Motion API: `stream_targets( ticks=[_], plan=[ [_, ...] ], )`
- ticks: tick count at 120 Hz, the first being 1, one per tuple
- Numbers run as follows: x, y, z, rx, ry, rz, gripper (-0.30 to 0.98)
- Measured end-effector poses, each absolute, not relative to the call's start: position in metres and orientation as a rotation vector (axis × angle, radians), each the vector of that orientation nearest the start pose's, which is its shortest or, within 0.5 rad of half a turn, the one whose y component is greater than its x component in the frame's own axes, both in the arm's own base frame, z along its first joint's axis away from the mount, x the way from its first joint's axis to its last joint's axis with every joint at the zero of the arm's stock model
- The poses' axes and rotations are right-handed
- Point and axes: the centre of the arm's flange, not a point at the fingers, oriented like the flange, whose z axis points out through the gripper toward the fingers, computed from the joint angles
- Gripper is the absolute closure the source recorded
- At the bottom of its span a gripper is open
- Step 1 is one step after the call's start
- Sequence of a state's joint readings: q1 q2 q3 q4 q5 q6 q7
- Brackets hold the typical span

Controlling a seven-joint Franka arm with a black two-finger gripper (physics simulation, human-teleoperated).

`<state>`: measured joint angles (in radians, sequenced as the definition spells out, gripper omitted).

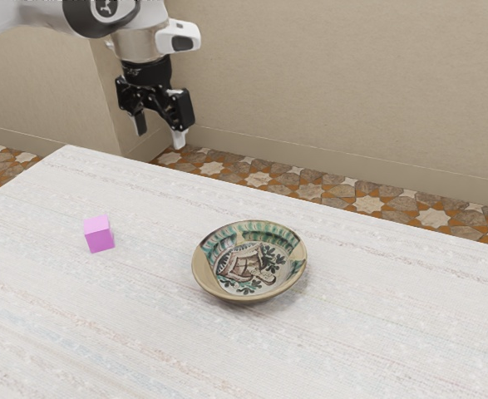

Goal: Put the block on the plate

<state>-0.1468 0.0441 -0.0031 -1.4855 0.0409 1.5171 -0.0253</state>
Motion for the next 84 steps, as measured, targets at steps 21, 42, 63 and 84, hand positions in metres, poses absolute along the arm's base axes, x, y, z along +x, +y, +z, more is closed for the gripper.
stream_targets(
  ticks=[21,42,63,84],
  plan=[
    [0.565,-0.060,0.630,-3.097,0.080,0.012,0.00],
    [0.568,-0.047,0.627,-3.100,-0.036,0.018,0.00],
    [0.592,-0.012,0.612,-3.091,-0.444,0.051,0.00],
    [0.598,0.097,0.593,-2.990,-1.025,0.088,0.00]
  ],
)
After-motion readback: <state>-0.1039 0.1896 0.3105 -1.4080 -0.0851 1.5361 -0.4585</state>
